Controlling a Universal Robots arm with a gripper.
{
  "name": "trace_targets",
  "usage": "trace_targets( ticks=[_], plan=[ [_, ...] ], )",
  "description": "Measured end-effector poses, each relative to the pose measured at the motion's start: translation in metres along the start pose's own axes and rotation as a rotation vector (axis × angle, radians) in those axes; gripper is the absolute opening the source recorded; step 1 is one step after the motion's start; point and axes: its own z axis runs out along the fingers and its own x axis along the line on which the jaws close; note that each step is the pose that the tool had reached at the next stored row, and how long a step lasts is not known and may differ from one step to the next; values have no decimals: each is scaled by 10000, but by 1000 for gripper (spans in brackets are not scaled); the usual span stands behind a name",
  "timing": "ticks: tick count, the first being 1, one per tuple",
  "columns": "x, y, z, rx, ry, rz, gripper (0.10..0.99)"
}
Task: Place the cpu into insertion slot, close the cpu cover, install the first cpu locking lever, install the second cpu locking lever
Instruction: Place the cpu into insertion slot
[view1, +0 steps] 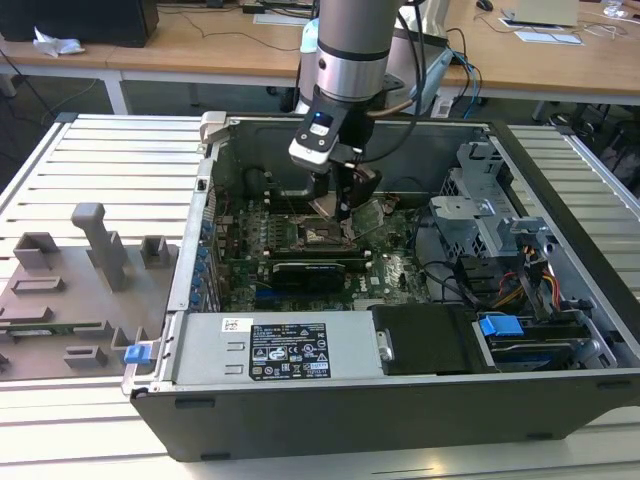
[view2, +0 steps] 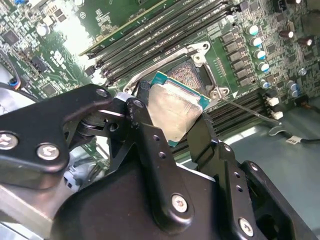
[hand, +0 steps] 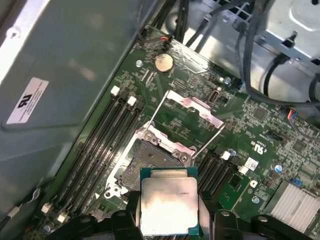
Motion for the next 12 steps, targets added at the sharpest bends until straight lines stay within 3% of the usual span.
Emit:
trace_targets(
  ticks=[12],
  plan=[
    [0, 0, 3, -6, 27, 1713, 545]
  ],
)
